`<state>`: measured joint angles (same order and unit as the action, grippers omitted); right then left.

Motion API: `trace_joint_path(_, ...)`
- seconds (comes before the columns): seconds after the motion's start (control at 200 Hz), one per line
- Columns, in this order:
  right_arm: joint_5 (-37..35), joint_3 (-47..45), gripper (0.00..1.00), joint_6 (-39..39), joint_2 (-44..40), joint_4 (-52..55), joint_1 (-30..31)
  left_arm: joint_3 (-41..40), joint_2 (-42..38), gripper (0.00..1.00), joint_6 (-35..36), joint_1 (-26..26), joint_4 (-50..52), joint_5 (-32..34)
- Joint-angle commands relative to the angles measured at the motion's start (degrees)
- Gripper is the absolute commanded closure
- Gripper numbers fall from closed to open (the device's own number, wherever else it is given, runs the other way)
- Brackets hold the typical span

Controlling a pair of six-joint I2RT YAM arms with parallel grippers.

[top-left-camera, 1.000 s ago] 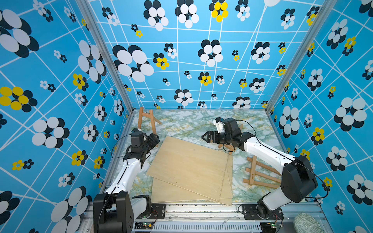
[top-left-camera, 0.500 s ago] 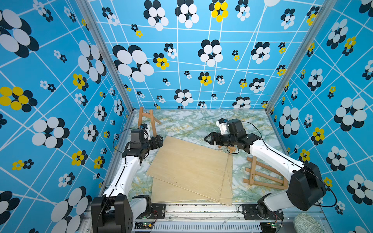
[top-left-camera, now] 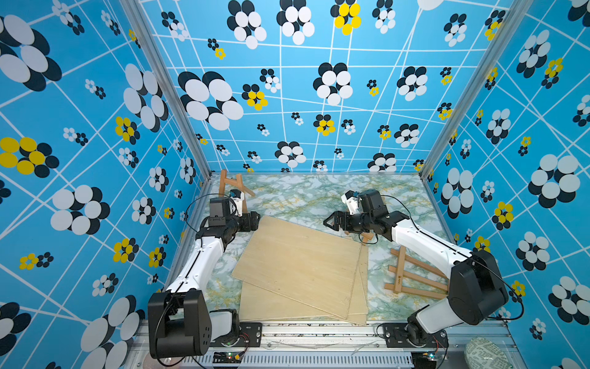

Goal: Assemble the easel
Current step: Move the easel to the corner of the board.

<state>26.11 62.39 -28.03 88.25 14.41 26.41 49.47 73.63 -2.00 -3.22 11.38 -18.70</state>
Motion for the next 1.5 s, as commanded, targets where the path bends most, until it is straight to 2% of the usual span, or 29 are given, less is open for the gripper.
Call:
trace_joint_path(0.0, 1.57, 0.39, 0.01, 0.43, 0.55, -1.53, -1.10, 2.26, 0.79, 0.14, 3.07, -0.05, -0.87, -1.00)
trace_joint_path(0.78, 3.95, -0.09, 0.01, -0.97, 2.48, -2.81, -2.82, 6.16, 4.58, 0.15, 6.79, -3.35, 0.49, -3.67)
trace_joint_path(1.234, 5.33, -0.12, 0.01, -1.68, 1.99, -2.76, -2.77, 11.71, 9.25, 0.15, 8.53, -4.26, 1.53, -5.74)
trace_joint_path(1.499, 5.53, 0.46, 0.00, -1.95, 1.91, -2.37, -2.77, 12.48, 12.89, 0.23, 8.16, -4.19, 0.05, -0.94)
